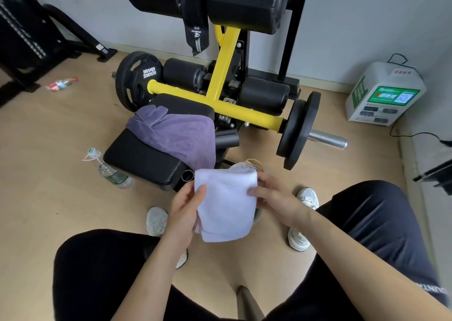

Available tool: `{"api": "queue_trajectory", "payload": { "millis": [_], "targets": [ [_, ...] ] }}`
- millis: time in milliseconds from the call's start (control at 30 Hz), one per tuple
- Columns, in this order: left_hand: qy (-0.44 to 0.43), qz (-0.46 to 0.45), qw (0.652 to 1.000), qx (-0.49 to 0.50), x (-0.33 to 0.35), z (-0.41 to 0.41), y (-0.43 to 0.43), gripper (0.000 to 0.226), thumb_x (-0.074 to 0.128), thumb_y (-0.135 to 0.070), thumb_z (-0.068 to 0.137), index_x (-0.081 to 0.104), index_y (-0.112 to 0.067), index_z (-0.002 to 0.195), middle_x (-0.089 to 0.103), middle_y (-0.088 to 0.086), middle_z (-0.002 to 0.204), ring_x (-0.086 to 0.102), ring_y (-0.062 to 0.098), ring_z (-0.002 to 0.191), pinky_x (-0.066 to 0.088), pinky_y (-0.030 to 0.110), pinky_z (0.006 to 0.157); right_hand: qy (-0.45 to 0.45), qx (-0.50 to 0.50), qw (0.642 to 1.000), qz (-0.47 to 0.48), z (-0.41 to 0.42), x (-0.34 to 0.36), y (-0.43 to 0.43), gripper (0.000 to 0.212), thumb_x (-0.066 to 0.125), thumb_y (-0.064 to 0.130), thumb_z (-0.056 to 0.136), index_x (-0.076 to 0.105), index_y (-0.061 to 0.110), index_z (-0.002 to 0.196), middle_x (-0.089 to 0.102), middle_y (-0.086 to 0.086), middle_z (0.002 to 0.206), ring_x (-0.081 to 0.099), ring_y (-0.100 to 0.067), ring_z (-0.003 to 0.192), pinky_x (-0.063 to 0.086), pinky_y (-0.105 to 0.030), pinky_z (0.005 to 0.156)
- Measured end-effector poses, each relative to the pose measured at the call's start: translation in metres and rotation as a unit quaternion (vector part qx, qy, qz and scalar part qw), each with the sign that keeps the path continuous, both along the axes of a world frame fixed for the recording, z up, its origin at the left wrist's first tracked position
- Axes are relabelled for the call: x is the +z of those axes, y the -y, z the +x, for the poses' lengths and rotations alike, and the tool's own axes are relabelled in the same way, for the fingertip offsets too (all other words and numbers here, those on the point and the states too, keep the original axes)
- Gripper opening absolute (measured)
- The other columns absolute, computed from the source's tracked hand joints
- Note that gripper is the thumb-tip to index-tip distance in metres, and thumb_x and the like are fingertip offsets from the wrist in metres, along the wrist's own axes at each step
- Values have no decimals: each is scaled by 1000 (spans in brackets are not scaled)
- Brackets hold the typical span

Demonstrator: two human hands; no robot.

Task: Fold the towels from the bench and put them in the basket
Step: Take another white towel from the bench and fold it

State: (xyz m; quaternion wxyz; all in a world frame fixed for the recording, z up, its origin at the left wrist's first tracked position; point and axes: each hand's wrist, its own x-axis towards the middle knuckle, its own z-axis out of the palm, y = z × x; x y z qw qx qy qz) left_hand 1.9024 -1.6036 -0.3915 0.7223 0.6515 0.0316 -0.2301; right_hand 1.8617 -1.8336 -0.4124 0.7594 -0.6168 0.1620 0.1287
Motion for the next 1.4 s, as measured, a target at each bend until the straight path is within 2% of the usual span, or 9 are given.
{"api": "queue_trajectory", "payload": {
  "millis": [100,233,333,533,700,900,1033,1267,1400],
  "targets": [
    [25,43,999,4,-5,2,-1,20,59,-25,104,70,-19,120,75,11,117,67,37,116,53,58,98,7,-32,999,-18,-2,5,-1,38,69,24,83,62,17,120,72,-2,110,69,-17,94,54,-25,67],
    [39,32,999,8,-7,2,3,48,64,-11,99,48,-25,142,76,-3,118,70,18,115,57,38,94,31,-74,996,-39,-2,0,-1,29,67,21,95,57,25,122,67,-11,122,70,-25,102,57,-31,70],
    [63,31,997,-25,-11,2,-1,65,68,-1,95,39,-34,142,73,-2,122,69,16,113,57,37,94,46,-85,992,-81,-3,1,-1,27,65,24,96,55,35,118,68,-10,119,69,-26,100,57,-31,70],
    [129,121,975,-137,-18,1,-4,57,72,-5,91,59,-44,130,59,-2,119,64,22,95,57,28,64,96,-66,977,-178,-5,-1,1,37,62,20,97,49,37,127,66,-3,117,66,-23,105,60,-39,83],
    [159,212,949,-174,-28,4,-5,73,84,-13,81,52,-48,137,41,-7,134,49,9,122,48,13,84,111,29,972,-204,-6,0,3,54,60,28,99,39,44,147,54,17,139,60,-6,117,55,-27,85],
    [146,259,936,-190,-32,3,-2,86,87,-12,76,42,-49,140,33,-6,133,42,8,126,41,2,83,87,203,954,-203,-11,4,3,69,72,23,92,39,50,146,37,7,145,35,-7,138,39,-27,113],
    [176,300,909,-230,-40,-2,3,96,87,-18,75,36,-42,152,30,-8,130,41,10,125,38,1,86,24,256,908,-331,-12,-2,-3,87,79,35,80,26,63,143,28,2,125,37,-19,124,43,-30,107],
    [230,407,850,-242,-38,-21,18,94,76,-26,76,30,-43,156,26,-12,126,55,16,106,44,23,70,-3,275,820,-502,-14,-19,-24,105,77,56,64,11,52,146,20,5,124,59,-22,90,59,-42,79],
    [232,408,856,-217,-39,-23,22,94,76,-25,78,29,-42,157,29,-9,128,55,16,105,44,23,72,15,253,831,-496,-15,-26,-28,112,74,57,64,-2,55,147,20,1,131,59,-24,98,56,-44,85]
  ]
}}
